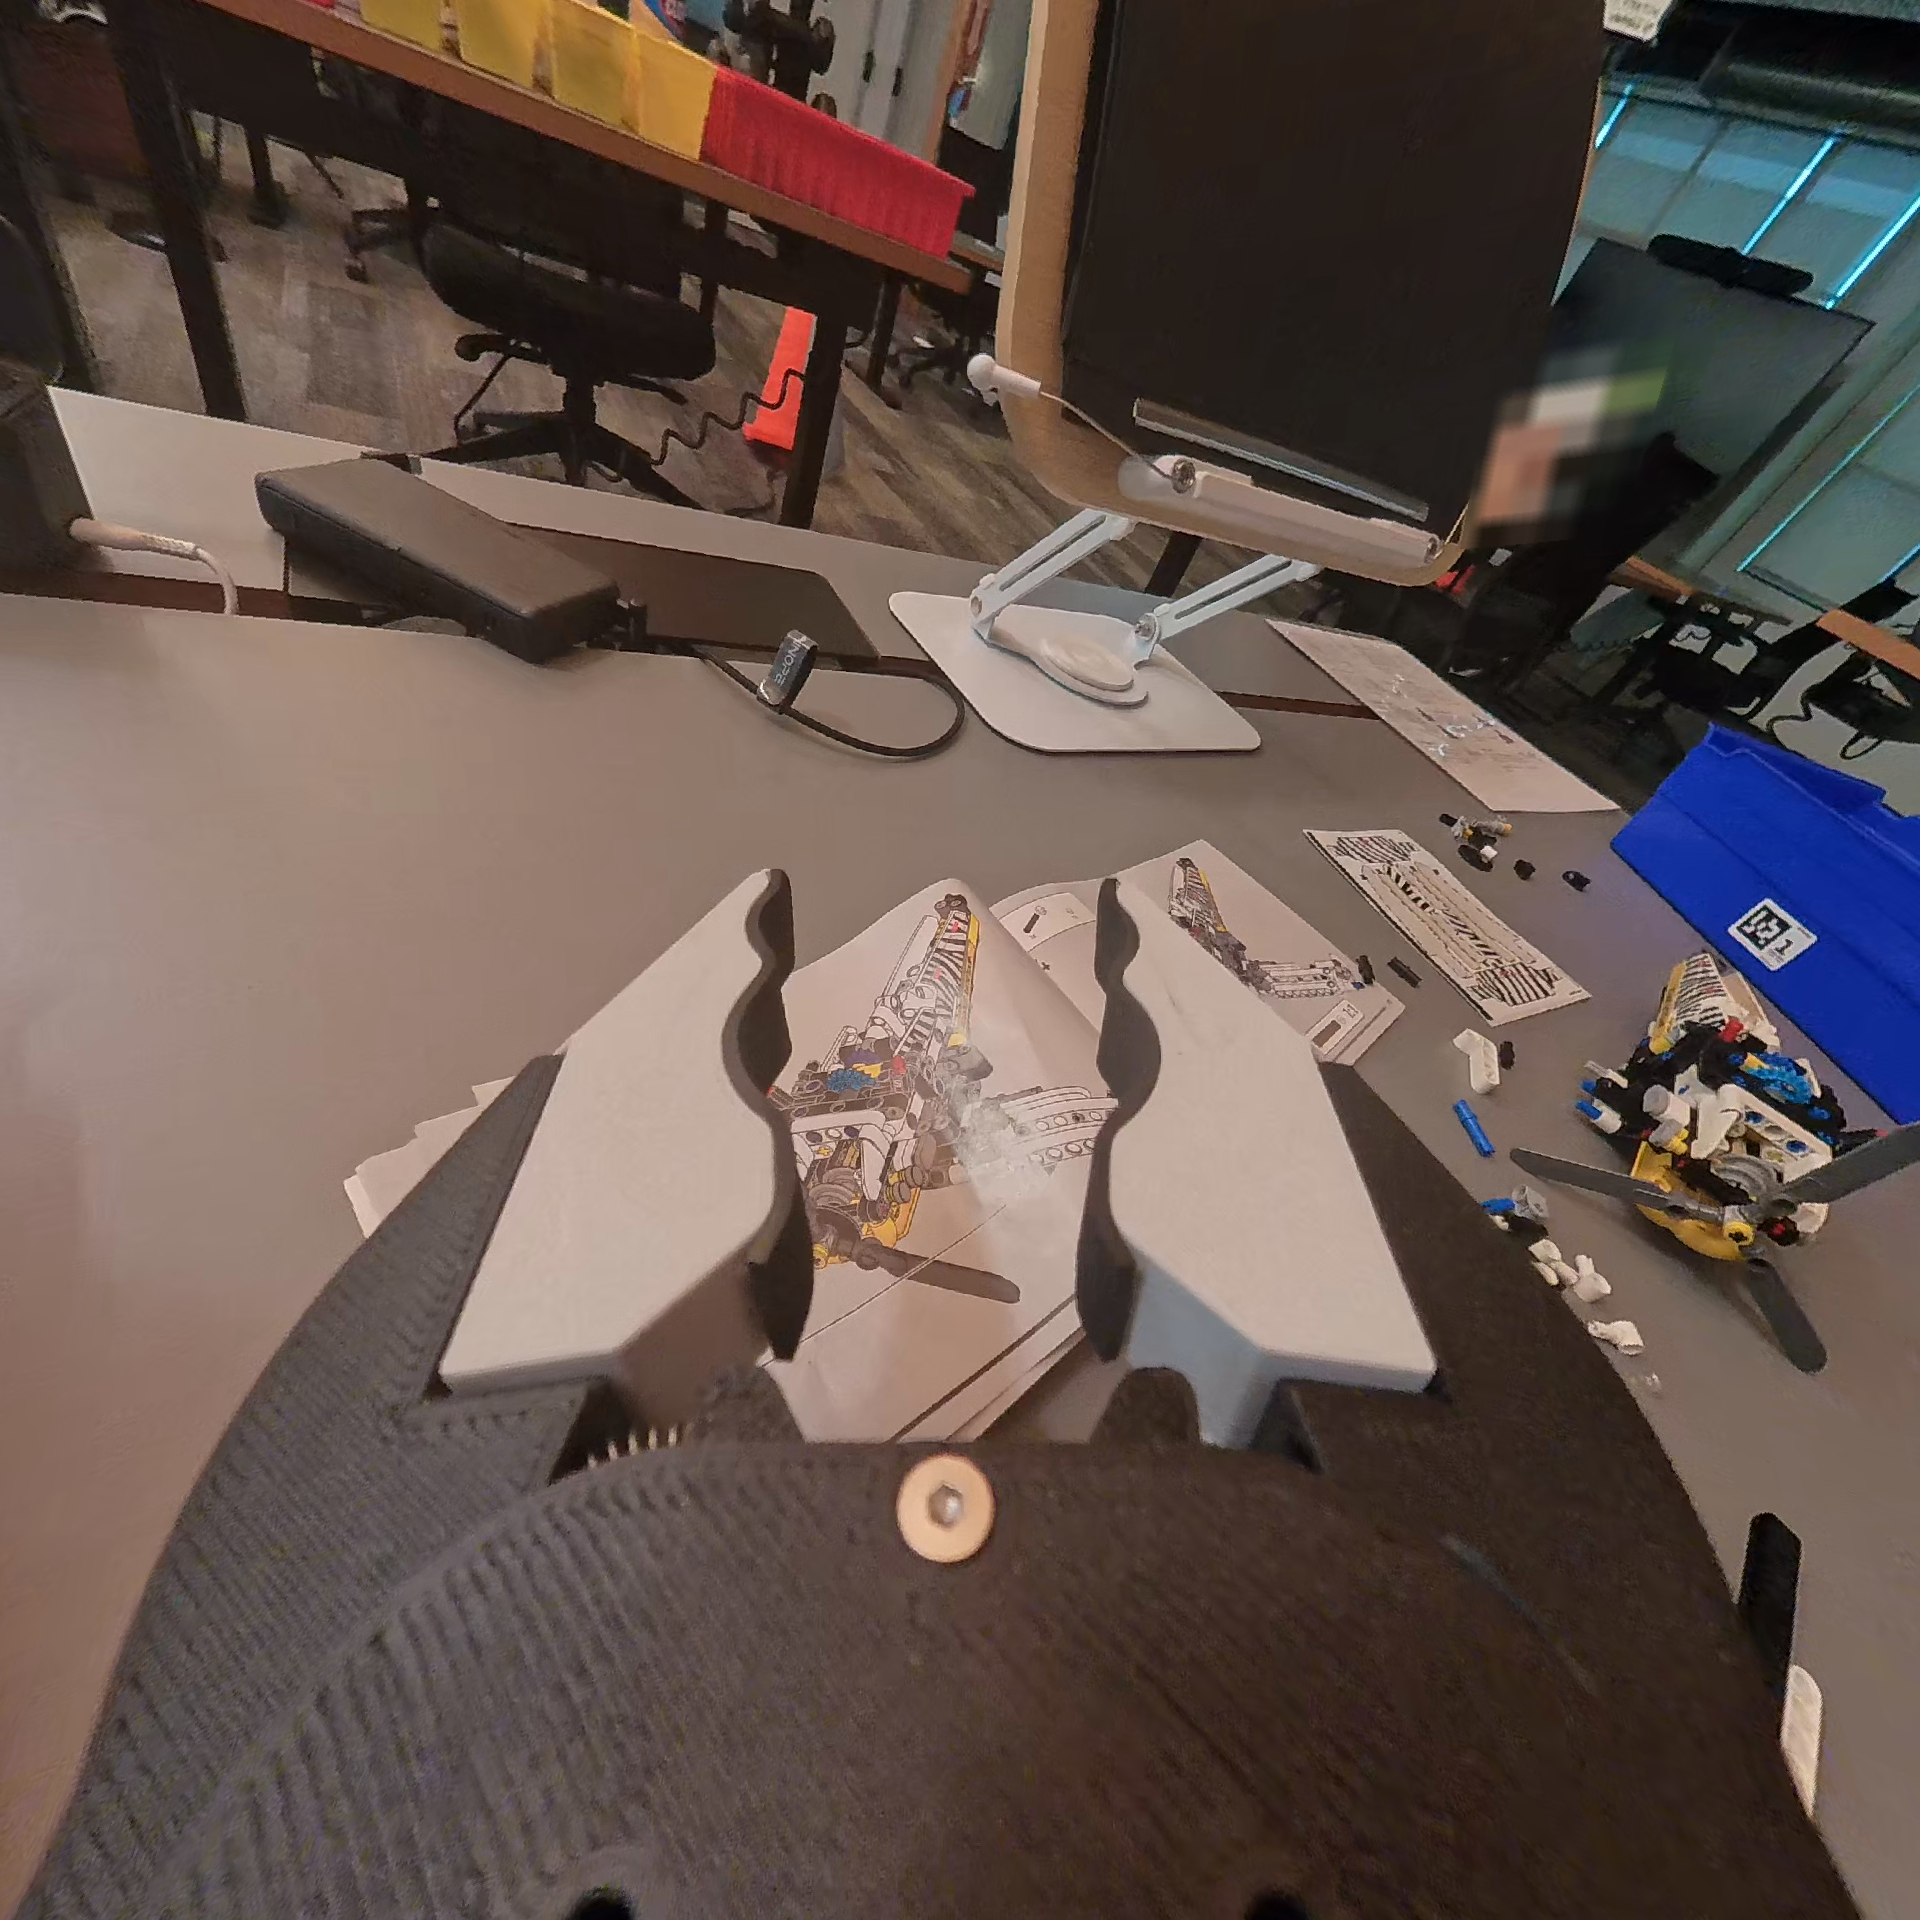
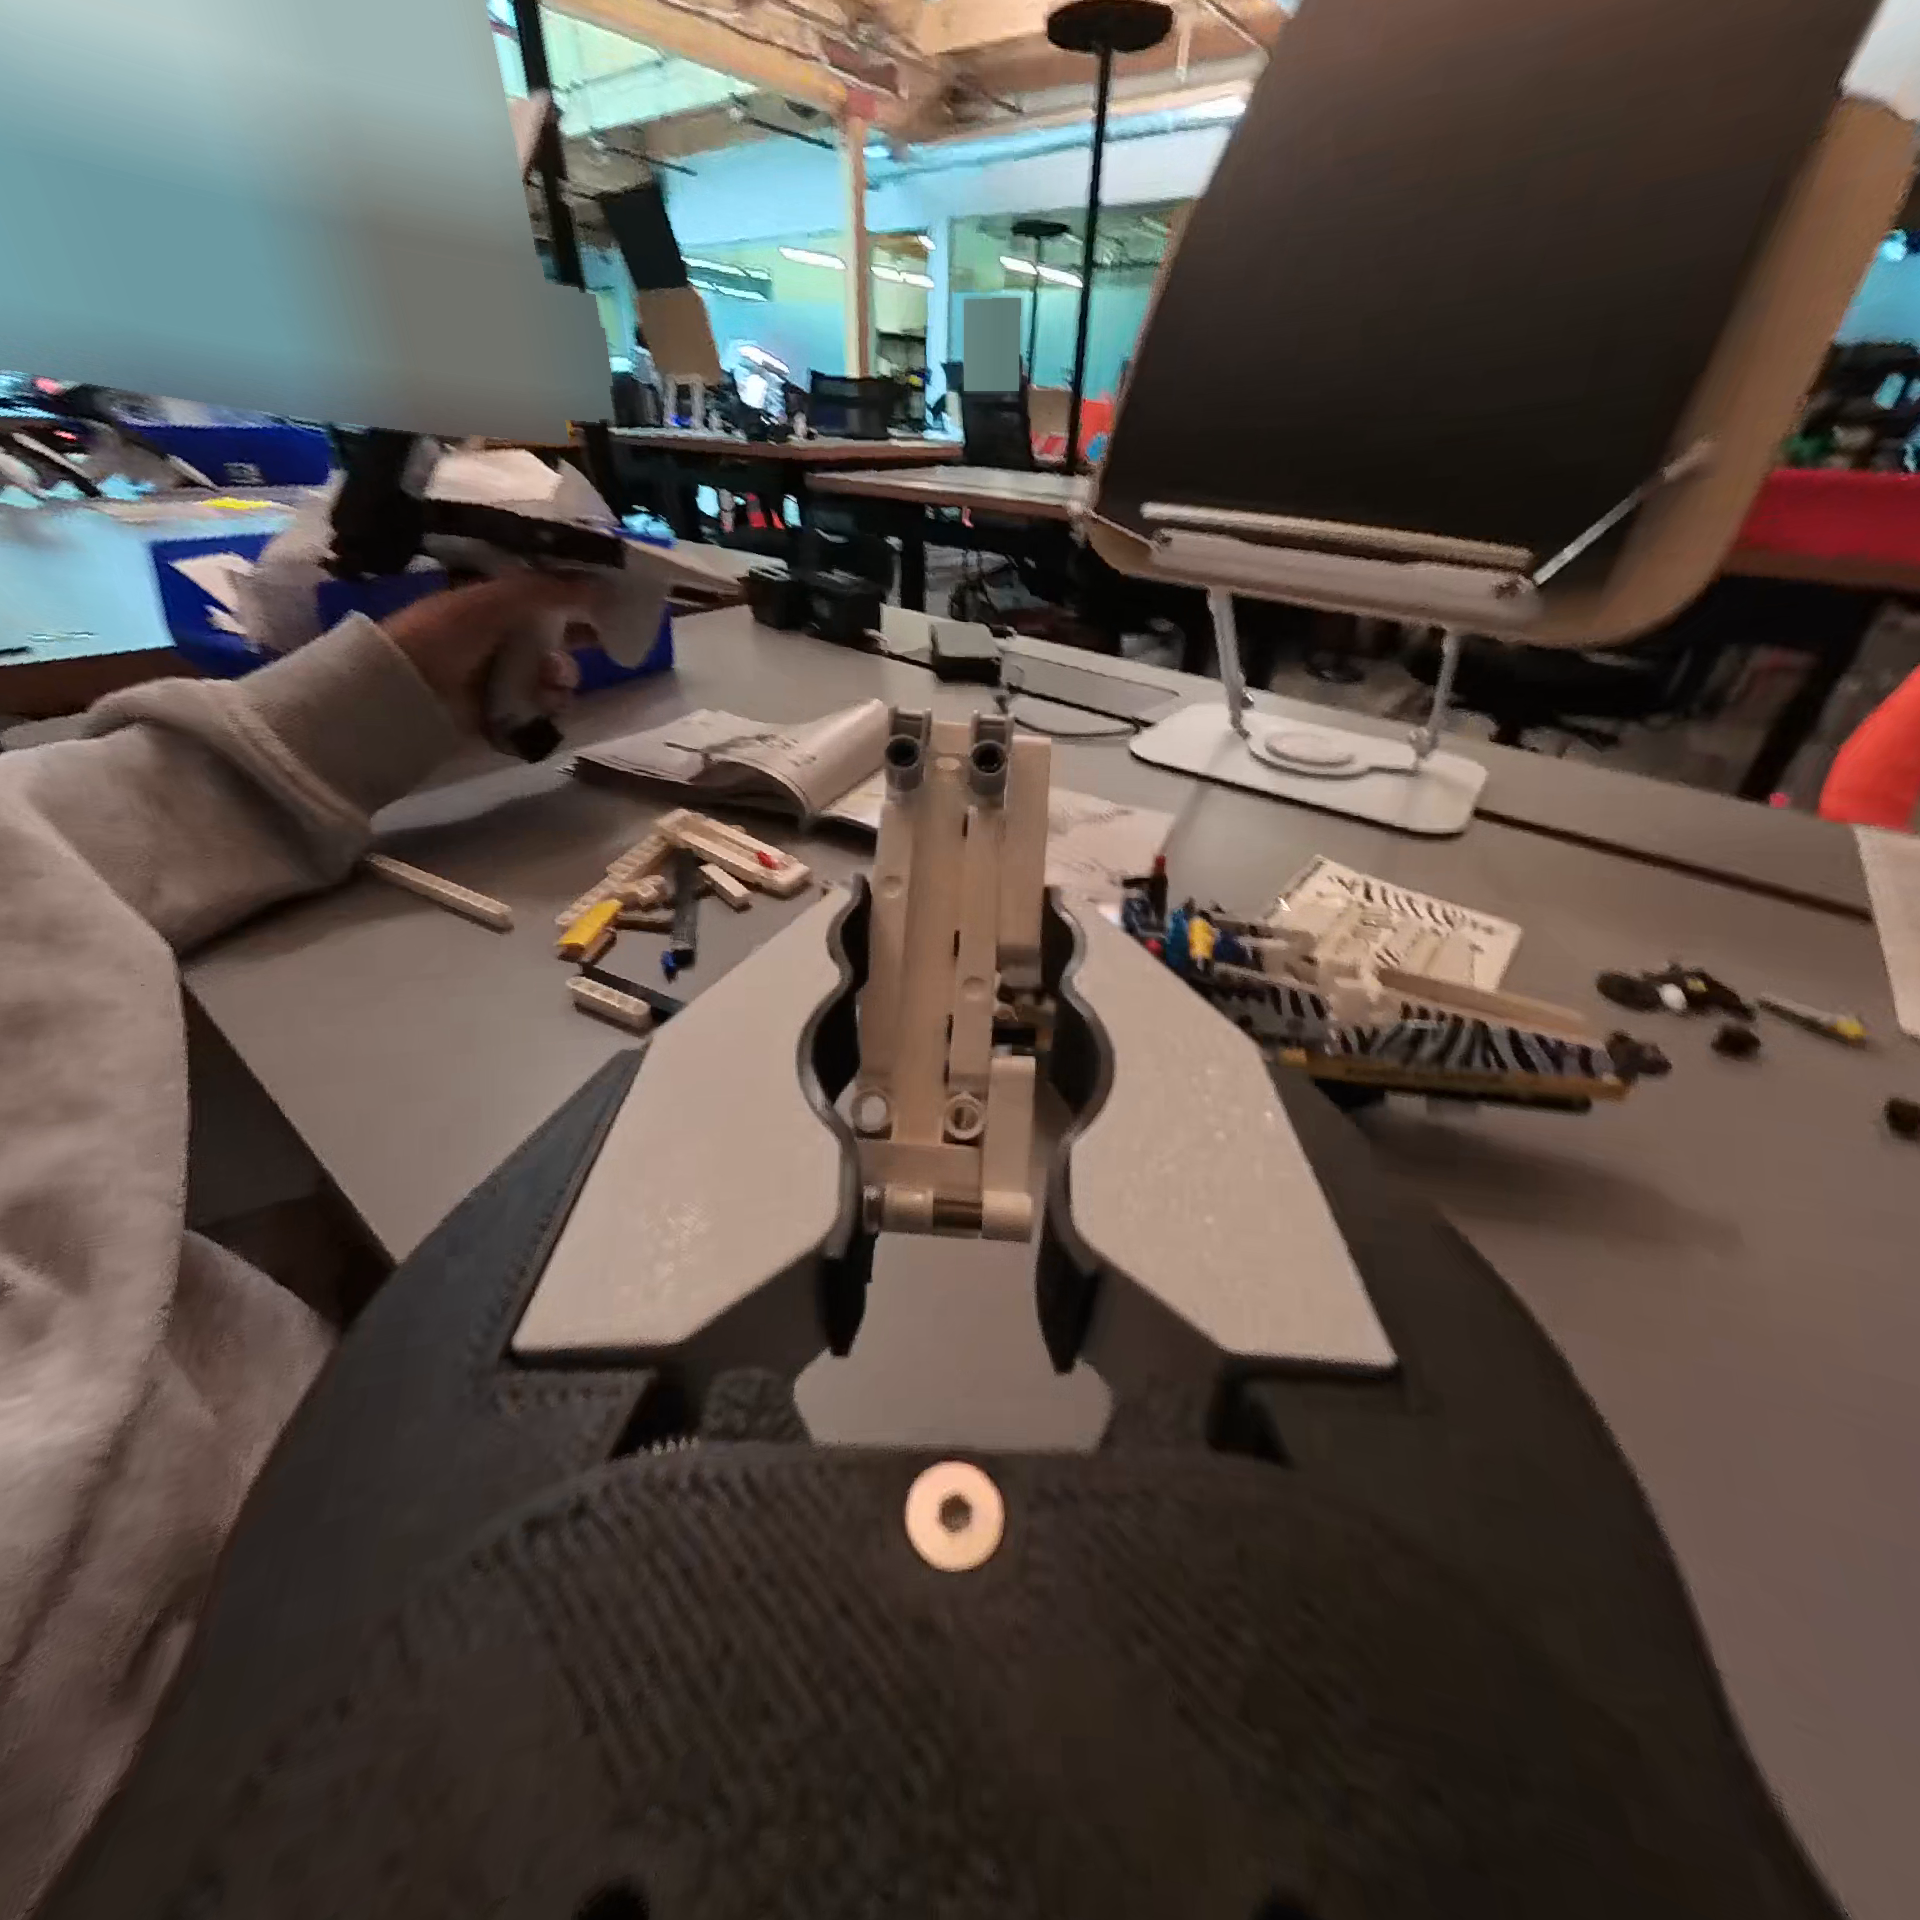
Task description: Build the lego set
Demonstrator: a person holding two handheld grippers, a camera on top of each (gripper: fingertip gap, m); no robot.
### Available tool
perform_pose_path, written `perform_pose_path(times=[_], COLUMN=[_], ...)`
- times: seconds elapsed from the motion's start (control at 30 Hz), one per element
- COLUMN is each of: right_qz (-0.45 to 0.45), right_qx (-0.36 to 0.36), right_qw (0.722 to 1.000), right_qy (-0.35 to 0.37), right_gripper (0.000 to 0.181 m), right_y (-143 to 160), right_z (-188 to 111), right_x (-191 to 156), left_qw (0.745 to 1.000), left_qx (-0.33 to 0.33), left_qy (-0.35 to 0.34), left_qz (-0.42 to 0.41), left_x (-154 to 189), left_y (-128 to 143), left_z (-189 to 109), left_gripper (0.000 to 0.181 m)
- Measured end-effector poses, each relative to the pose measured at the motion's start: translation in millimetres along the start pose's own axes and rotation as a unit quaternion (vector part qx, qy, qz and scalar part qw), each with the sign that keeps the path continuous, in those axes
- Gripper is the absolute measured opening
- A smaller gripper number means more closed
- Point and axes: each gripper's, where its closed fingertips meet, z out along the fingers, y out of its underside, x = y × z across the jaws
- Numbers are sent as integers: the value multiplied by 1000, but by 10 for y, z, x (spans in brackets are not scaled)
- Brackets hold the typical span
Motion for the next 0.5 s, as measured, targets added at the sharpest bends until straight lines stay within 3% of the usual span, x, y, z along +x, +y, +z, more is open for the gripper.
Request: perform_pose_path(times=[0.33,0.5], right_qz=[-71,-8], right_qx=[1,-68], right_qw=[997,997], right_qy=[-22,39], right_gripper=[32,32], right_y=[-169,184], right_z=[84,94], right_x=[-211,110], left_qw=[1000,1000], left_qx=[-1,1], left_qy=[1,3], left_qz=[2,3], left_x=[11,34], left_y=[1,-5], left_z=[2,4], left_gripper=[57,56])
